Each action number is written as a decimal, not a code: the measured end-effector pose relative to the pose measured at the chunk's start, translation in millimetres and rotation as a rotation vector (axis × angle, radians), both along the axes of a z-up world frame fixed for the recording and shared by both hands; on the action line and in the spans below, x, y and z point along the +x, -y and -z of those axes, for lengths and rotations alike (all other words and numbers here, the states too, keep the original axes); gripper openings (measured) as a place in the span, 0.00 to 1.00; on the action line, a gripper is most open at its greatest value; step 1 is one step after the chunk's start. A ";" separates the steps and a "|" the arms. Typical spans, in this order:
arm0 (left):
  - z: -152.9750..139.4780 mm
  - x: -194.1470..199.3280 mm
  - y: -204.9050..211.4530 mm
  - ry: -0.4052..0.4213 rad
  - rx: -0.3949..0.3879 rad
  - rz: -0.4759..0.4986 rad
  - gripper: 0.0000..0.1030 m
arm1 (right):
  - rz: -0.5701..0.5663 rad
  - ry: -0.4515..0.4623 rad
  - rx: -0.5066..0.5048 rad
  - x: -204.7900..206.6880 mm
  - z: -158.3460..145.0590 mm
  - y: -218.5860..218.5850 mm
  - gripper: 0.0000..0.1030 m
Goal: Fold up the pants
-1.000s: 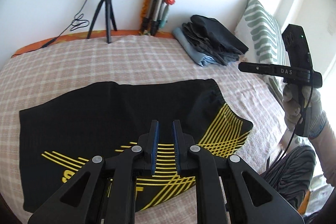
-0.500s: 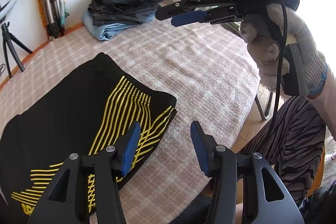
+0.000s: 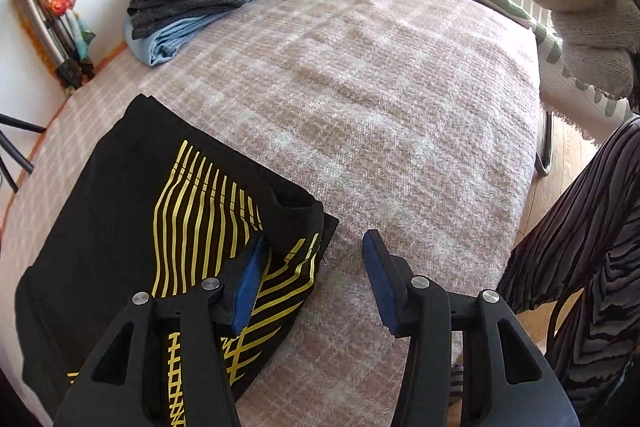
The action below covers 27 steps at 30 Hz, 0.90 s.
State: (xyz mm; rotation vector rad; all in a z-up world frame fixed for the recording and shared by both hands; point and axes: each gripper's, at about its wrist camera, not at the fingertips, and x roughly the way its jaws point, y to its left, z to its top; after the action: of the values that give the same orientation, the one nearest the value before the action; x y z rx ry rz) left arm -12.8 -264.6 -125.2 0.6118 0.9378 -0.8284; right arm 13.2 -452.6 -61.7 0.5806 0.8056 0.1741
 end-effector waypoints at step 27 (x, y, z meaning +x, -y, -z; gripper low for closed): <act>-50.3 30.7 -70.0 -0.189 -0.468 -0.268 0.10 | -0.203 -0.298 0.196 91.0 80.7 -68.5 0.57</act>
State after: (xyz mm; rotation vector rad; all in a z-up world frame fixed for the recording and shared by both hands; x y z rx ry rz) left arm 17.9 -194.6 -74.9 0.0015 0.9295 -0.8347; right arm 104.3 -384.0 -142.4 0.7190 1.1458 0.3617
